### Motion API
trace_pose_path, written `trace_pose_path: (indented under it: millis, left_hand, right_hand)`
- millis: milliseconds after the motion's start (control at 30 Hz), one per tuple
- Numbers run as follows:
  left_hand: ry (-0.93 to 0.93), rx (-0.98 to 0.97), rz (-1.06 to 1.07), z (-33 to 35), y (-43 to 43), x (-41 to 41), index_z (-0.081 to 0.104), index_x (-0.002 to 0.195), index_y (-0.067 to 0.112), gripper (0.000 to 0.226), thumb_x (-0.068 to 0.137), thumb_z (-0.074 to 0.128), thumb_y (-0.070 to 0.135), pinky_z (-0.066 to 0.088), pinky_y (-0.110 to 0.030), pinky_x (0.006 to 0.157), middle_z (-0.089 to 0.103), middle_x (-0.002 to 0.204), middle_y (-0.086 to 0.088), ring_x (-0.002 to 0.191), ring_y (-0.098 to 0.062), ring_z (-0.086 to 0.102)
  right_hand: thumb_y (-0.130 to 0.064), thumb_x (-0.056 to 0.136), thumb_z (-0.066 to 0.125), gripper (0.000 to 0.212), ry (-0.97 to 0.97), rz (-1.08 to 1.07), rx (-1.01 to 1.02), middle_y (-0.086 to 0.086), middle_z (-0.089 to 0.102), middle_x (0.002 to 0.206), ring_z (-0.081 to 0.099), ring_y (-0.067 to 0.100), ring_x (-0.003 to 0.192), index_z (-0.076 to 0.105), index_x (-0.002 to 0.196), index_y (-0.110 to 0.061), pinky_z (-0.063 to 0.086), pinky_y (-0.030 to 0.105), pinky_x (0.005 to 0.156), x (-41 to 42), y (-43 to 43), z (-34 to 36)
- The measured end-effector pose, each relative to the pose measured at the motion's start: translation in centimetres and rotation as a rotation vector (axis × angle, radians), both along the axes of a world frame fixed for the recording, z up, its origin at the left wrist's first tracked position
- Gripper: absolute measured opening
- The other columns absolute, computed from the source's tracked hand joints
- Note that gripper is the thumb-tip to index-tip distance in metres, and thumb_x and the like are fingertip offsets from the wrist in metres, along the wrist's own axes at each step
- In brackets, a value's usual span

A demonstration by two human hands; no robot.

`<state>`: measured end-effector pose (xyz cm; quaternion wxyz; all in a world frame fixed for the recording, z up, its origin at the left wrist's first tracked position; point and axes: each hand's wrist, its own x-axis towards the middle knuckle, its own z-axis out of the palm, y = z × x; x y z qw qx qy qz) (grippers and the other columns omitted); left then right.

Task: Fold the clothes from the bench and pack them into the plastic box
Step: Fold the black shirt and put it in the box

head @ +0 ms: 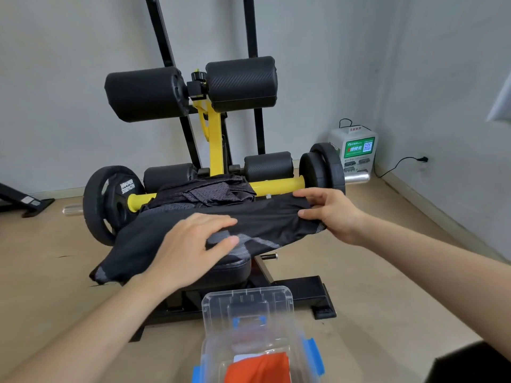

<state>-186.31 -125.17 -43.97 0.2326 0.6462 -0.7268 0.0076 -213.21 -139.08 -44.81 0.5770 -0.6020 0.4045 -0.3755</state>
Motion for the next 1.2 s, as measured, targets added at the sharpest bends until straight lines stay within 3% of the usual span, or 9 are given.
trace_pose_path:
  millis: [167, 300, 433, 600, 733, 833, 1000, 1067, 1200]
  left_hand:
    - [-0.163, 0.278, 0.085, -1.0, 0.4, 1.5, 0.036, 0.149, 0.048, 0.084, 0.079, 0.011, 0.087, 0.025, -0.043, 0.118, 0.03, 0.161, 0.018, 0.149, -0.01, 0.022]
    - [-0.225, 0.301, 0.091, -2.2, 0.1, 0.5, 0.017, 0.154, 0.051, 0.103, 0.067, -0.019, 0.09, 0.011, -0.04, 0.122, 0.009, 0.167, 0.014, 0.154, -0.014, 0.006]
    - [-0.26, 0.292, 0.095, -2.7, 0.0, 0.2, 0.01, 0.155, 0.051, 0.1, 0.067, -0.025, 0.086, 0.006, -0.04, 0.123, 0.004, 0.168, 0.012, 0.155, -0.017, 0.001]
    - [-0.293, 0.288, 0.121, -1.4, 0.8, 1.1, 0.018, 0.154, 0.05, 0.091, 0.076, -0.012, 0.083, 0.007, -0.041, 0.122, 0.009, 0.167, 0.014, 0.155, -0.017, 0.006]
    - [-0.26, 0.287, 0.177, -0.4, 2.5, 3.9, 0.023, 0.152, 0.052, 0.094, 0.072, -0.01, 0.088, 0.009, -0.041, 0.121, 0.011, 0.166, 0.018, 0.154, -0.013, 0.007]
    - [-0.235, 0.271, 0.164, -0.8, 4.3, 6.7, 0.028, 0.149, 0.055, 0.104, 0.063, -0.014, 0.095, 0.01, -0.04, 0.121, 0.011, 0.162, 0.024, 0.154, -0.009, 0.007]
    - [-0.085, 0.224, 0.105, -2.8, 6.5, 9.7, 0.037, 0.144, 0.055, 0.083, 0.074, 0.013, 0.094, 0.021, -0.037, 0.12, 0.02, 0.157, 0.03, 0.151, -0.001, 0.015]
    - [-0.077, 0.215, 0.072, -3.4, 6.8, 10.0, 0.033, 0.146, 0.055, 0.073, 0.081, 0.024, 0.087, 0.019, -0.034, 0.119, 0.016, 0.159, 0.029, 0.151, 0.002, 0.012]
    - [-0.035, 0.168, 0.062, -3.2, 7.4, 11.1, 0.042, 0.146, 0.049, 0.074, 0.082, 0.029, 0.085, 0.021, -0.033, 0.118, 0.026, 0.157, 0.026, 0.148, 0.002, 0.019]
  right_hand:
    - [0.011, 0.085, 0.065, 0.041, 0.012, -0.124, 0.062, 0.019, 0.065, 0.123, 0.066, 0.036, 0.11, 0.07, 0.115, -0.017, 0.051, 0.049, 0.1, -3.4, -2.5, 0.6]
    - [0.005, 0.089, 0.061, 0.038, -0.028, -0.105, 0.11, 0.013, 0.066, 0.125, 0.066, 0.029, 0.101, 0.072, 0.111, -0.024, 0.044, 0.044, 0.09, -3.5, -3.0, 1.5]
    - [0.007, 0.092, 0.056, 0.041, -0.122, -0.02, 0.08, 0.011, 0.066, 0.126, 0.067, 0.028, 0.107, 0.068, 0.122, -0.017, 0.051, 0.037, 0.094, -1.4, -2.4, 3.3]
    - [0.009, 0.091, 0.055, 0.044, -0.16, 0.115, 0.034, 0.014, 0.062, 0.131, 0.065, 0.028, 0.112, 0.063, 0.129, -0.013, 0.054, 0.036, 0.095, 2.4, -1.0, 5.7]
    - [0.009, 0.092, 0.054, 0.045, -0.145, 0.199, -0.018, 0.013, 0.066, 0.125, 0.07, 0.023, 0.098, 0.061, 0.131, -0.013, 0.057, 0.025, 0.074, 6.0, 0.9, 7.7]
    - [0.009, 0.092, 0.055, 0.047, -0.07, 0.259, -0.077, 0.011, 0.066, 0.122, 0.07, 0.021, 0.096, 0.059, 0.134, -0.013, 0.056, 0.023, 0.074, 8.7, 2.6, 8.5]
    - [0.009, 0.09, 0.059, 0.049, 0.039, 0.334, -0.204, -0.002, 0.065, 0.112, 0.065, 0.007, 0.096, 0.057, 0.136, -0.01, 0.052, 0.009, 0.07, 12.9, 5.1, 8.7]
    - [0.007, 0.089, 0.062, 0.051, 0.106, 0.379, -0.264, -0.001, 0.063, 0.117, 0.062, 0.008, 0.104, 0.057, 0.136, -0.01, 0.053, 0.01, 0.077, 14.7, 5.9, 8.2]
    - [-0.002, 0.087, 0.069, 0.054, 0.35, 0.509, -0.417, 0.003, 0.059, 0.136, 0.053, 0.012, 0.125, 0.056, 0.138, -0.014, 0.043, 0.031, 0.108, 17.7, 7.1, 6.0]
